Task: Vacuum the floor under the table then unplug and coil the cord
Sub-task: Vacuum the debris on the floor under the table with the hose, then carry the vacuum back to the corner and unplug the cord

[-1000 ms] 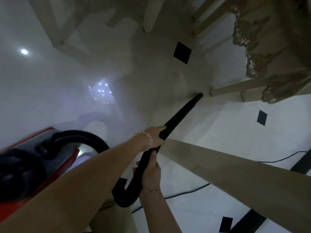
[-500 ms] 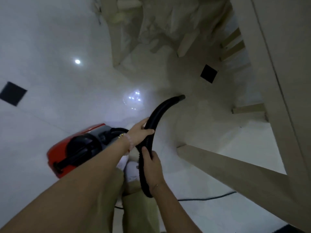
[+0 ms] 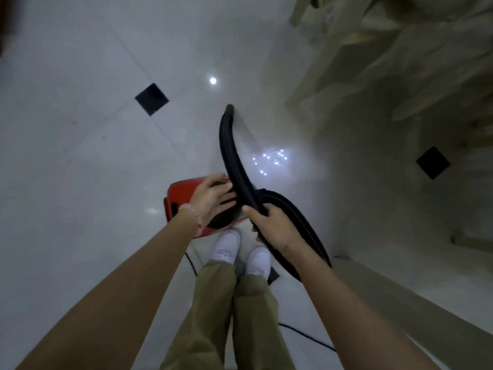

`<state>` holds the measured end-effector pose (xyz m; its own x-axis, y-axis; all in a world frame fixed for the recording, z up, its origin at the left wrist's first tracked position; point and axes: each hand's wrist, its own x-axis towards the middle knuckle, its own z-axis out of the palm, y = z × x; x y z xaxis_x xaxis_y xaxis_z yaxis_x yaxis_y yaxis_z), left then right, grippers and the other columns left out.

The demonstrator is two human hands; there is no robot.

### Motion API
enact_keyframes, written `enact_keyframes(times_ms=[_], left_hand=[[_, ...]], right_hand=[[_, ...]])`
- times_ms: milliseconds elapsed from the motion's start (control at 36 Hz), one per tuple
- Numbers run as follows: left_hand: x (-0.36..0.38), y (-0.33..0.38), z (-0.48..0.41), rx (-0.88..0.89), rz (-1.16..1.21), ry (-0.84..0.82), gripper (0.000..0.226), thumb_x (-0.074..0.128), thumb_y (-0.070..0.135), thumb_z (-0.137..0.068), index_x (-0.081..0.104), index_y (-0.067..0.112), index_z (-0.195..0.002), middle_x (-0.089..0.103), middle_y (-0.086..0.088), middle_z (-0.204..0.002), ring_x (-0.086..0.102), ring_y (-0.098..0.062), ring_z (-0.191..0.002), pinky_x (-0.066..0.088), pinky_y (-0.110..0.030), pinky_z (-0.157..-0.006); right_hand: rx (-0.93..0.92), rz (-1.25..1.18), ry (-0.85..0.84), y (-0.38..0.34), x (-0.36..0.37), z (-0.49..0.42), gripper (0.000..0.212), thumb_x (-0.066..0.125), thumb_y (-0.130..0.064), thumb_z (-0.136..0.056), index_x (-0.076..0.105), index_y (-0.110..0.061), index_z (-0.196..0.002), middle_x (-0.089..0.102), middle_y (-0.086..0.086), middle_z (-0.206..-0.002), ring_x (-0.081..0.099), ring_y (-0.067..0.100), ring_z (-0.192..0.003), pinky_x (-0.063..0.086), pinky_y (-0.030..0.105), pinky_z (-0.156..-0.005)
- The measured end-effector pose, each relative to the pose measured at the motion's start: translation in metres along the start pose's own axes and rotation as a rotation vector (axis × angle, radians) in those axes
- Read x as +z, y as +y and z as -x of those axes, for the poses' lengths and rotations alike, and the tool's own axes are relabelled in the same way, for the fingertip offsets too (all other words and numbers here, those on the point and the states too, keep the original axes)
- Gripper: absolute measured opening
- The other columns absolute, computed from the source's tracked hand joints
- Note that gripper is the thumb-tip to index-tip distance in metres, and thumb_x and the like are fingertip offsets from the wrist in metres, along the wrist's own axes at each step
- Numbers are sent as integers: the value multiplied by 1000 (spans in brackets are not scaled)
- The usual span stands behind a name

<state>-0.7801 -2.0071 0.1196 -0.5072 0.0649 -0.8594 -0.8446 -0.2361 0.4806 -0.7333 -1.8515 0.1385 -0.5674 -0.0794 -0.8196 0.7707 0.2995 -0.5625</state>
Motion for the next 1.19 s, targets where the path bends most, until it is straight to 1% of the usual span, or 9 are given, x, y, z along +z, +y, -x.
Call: enact_keyframes(times_ms=[111, 194, 333, 389, 528, 750, 889, 1028, 1194], left_hand=[[-76, -21, 2, 79, -157, 295, 26, 50, -4, -91, 52, 11, -112, 58, -10, -88, 57, -18, -75, 51, -32, -73], [-127, -52, 2, 69, -477, 458, 26, 56, 4, -86, 59, 13, -110, 62, -12, -99, 58, -24, -85, 50, -40, -83], [-161, -92, -1, 100, -703, 367, 56, 65, 13, -85, 44, 10, -137, 52, -9, -128, 52, -14, -117, 34, -16, -91], [-165, -102, -12, 148, -641, 293, 62, 69, 13, -82, 42, 10, -137, 54, -4, -121, 53, 4, -106, 36, -5, -87], [-172, -134, -69, 130, -701, 197, 127, 78, 55, -57, -3, 26, -150, 13, -6, -158, 24, -25, -143, 32, -46, -114], [-171, -140, -96, 12, -920, 115, 135, 78, 44, -69, -29, 9, -143, -27, -12, -155, -10, -29, -147, 6, -45, -122], [-189, -110, -86, 60, -996, 32, 115, 79, 43, -63, 6, 17, -148, 27, -12, -151, 35, -32, -135, 35, -43, -111], [-143, -85, -68, 587, -1217, 98, 82, 68, 34, -79, 28, 14, -147, 37, -9, -150, 31, -25, -141, 20, -37, -117], [-103, -68, -79, 314, -1470, -31, 45, 56, 42, -86, 52, 12, -120, 63, -9, -115, 59, -27, -104, 43, -33, -82]], right_hand=[[3, 62, 97, -3, 25, -19, 42, 57, -54, -86, 59, -14, -99, 62, 0, -73, 59, 16, -59, 53, 39, -70], [-12, 163, 104, -5, 41, -30, 45, 57, -53, -87, 59, -12, -105, 64, 1, -77, 61, 16, -61, 54, 39, -72], [-3, 240, 161, -1, 60, -43, 45, 56, -55, -86, 59, -15, -107, 64, -1, -76, 62, 18, -62, 56, 45, -77], [-7, 235, 172, 1, 64, -46, 43, 57, -54, -86, 59, -15, -105, 62, -1, -75, 61, 16, -61, 56, 48, -78], [-1, 255, 185, 7, 70, -48, 38, 58, -51, -87, 59, -15, -102, 61, 0, -73, 59, 15, -63, 55, 44, -73], [10, 307, 204, 7, 73, -53, 29, 56, -49, -88, 58, -21, -98, 60, 0, -74, 59, 15, -61, 52, 39, -69], [27, 273, 200, 0, 76, -50, 34, 58, -47, -88, 60, -14, -99, 59, 0, -71, 57, 15, -60, 53, 41, -70], [13, 219, 208, -10, 74, -47, 35, 59, -43, -89, 61, -11, -102, 58, 1, -71, 55, 14, -60, 51, 33, -62], [22, 190, 165, -27, 70, -38, 26, 58, -40, -91, 62, -15, -97, 58, 2, -71, 54, 15, -60, 45, 23, -53]])
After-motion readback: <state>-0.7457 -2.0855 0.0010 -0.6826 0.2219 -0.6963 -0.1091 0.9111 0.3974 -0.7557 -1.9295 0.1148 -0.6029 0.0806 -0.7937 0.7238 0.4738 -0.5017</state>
